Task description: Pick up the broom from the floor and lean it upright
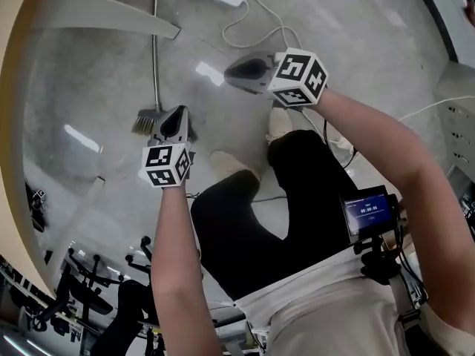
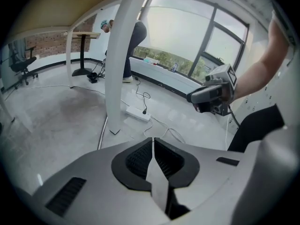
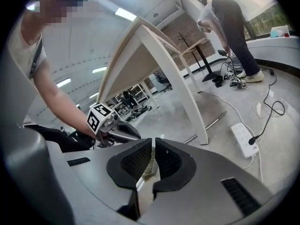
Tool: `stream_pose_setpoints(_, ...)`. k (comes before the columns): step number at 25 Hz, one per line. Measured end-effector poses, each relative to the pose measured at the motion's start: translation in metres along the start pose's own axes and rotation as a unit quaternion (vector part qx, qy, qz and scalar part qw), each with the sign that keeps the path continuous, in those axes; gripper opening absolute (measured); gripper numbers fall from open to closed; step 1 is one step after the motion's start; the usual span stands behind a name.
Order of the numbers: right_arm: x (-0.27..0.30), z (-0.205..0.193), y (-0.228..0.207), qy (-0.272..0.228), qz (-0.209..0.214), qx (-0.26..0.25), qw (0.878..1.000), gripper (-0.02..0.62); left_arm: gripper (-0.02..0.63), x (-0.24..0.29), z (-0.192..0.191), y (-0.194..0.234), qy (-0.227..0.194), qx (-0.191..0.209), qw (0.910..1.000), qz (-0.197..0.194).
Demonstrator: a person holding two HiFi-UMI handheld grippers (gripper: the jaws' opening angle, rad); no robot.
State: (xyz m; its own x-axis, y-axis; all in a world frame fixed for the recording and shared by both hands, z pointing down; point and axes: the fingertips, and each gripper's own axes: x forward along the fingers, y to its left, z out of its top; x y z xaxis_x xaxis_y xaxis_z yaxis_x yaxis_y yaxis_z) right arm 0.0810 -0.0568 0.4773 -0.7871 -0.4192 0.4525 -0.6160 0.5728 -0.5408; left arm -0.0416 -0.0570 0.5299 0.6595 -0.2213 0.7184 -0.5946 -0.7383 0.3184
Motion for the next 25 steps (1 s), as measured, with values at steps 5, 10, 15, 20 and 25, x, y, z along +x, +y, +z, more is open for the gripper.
stream_pose_setpoints(5, 0.024, -0.012, -0.031, 0.002, 0.002, -0.040, 0.999, 0.032, 0.021, 0.036, -0.022, 0.036, 0.010, 0.022, 0.9996, 0.012)
stream_pose_setpoints(10, 0.048, -0.031, -0.067, 0.000, 0.004, -0.073, 0.997, 0.032, 0.021, 0.069, -0.043, 0.075, -0.004, 0.027, 0.9993, 0.024)
stream_pose_setpoints(15, 0.062, -0.030, -0.079, -0.002, 0.011, -0.117, 0.993, 0.032, 0.021, 0.088, -0.038, 0.093, -0.025, 0.050, 0.9982, 0.023)
stream_pose_setpoints(20, 0.081, -0.034, -0.096, 0.004, 0.017, -0.154, 0.988, 0.032, 0.021, 0.111, -0.027, 0.128, -0.034, 0.085, 0.9951, 0.038)
stream_pose_setpoints(25, 0.094, -0.026, -0.113, 0.004, 0.025, -0.181, 0.983, 0.032, 0.021, 0.130, -0.024, 0.170, -0.021, 0.080, 0.9941, 0.069)
